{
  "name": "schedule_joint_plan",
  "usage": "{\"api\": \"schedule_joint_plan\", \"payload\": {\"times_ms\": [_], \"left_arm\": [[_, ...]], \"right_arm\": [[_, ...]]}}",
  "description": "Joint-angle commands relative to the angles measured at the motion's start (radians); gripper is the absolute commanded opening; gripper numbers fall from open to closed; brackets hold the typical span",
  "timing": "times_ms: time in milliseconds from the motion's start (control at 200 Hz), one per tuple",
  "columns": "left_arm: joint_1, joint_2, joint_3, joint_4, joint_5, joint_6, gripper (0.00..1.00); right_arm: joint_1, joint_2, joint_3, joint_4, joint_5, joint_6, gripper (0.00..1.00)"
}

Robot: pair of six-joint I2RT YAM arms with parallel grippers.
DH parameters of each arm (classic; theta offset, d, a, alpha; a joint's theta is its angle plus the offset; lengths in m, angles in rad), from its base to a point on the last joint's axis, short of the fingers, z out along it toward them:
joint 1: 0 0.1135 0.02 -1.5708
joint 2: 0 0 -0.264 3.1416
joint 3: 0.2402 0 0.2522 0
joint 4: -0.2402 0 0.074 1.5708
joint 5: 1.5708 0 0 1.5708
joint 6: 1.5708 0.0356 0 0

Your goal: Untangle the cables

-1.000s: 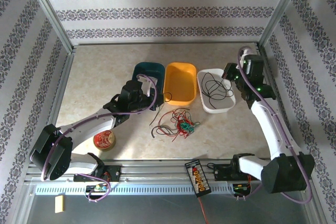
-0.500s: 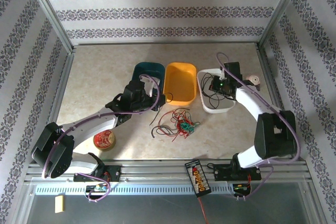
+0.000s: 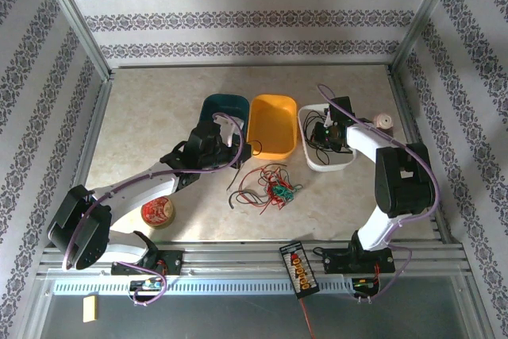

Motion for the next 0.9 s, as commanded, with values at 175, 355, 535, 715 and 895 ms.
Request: {"api": "schedule_joint_plan", "payload": {"times_ms": [175,355,535,715,895], "left_arm": [[-0.023,-0.038,0.074,-0.049,-0.034,0.055,0.0],[-0.032,-0.108,0.168,-0.139,-0.055,0.119,0.0],[-0.043,-0.095,0.326,-0.167,-0.014,0.129,0.0],[-0.093,0.101,0.534,-0.092,0.07,0.108,0.0],[-0.156,0.406,0.775,-0.016,0.082,0.033,0.0]], "right_arm": [[0.013,-0.298,0.007,0.012,0.126,-0.014,0.7],[0.012,-0.499,-0.035,0.032,0.237,-0.019,0.72],[0.011,-0.678,-0.111,0.041,0.369,-0.011,0.73],[0.004,-0.822,-0.184,0.016,0.447,-0.012,0.76],[-0.005,-0.94,-0.232,-0.059,0.459,-0.001,0.76]]}}
